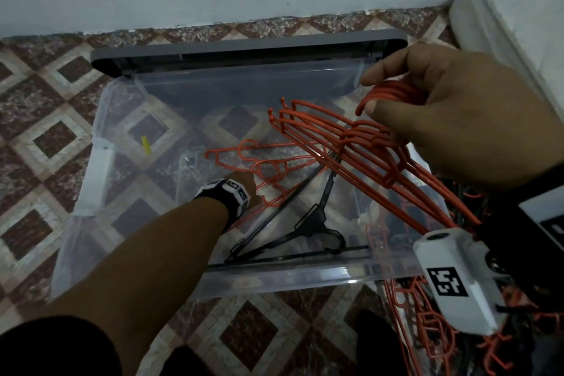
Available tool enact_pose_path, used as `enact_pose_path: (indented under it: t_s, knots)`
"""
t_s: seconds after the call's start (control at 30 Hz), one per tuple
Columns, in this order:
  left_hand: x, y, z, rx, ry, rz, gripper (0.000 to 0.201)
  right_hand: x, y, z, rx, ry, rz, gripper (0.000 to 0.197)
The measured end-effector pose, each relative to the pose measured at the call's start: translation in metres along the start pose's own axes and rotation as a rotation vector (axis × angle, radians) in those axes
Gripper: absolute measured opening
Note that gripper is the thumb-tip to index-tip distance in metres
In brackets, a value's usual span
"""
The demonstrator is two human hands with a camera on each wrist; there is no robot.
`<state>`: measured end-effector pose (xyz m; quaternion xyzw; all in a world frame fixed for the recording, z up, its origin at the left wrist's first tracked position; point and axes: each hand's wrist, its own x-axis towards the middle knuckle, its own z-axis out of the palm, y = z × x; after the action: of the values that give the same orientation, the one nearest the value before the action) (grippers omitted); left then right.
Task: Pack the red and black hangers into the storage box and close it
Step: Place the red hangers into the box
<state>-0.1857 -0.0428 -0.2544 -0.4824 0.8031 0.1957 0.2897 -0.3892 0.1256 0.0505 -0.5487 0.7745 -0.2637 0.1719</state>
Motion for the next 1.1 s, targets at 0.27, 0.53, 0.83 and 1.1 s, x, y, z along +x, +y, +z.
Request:
enact_pose_path:
  t_s: [0.27, 0.53, 0.83, 1.1]
  knots:
    - [0.021, -0.014, -0.001, 0.035, -0.089, 0.081, 0.058, 0.001, 0.0, 0.002, -0.002, -0.009, -0.007, 0.017]
    - [-0.002, -0.008, -0.028, -0.064, 0.057, 0.243, 0.015, 0.002, 0.001, 0.002, 0.018, 0.005, -0.016, 0.018]
    - [-0.081, -0.022, -0.102, -0.057, 0.439, 0.307, 0.024, 0.003, 0.001, -0.006, 0.068, 0.099, -0.035, 0.016]
    - [-0.153, -0.05, -0.15, -0.073, 0.579, 0.218, 0.021, 0.003, 0.002, -0.016, 0.193, 0.241, -0.016, 0.013]
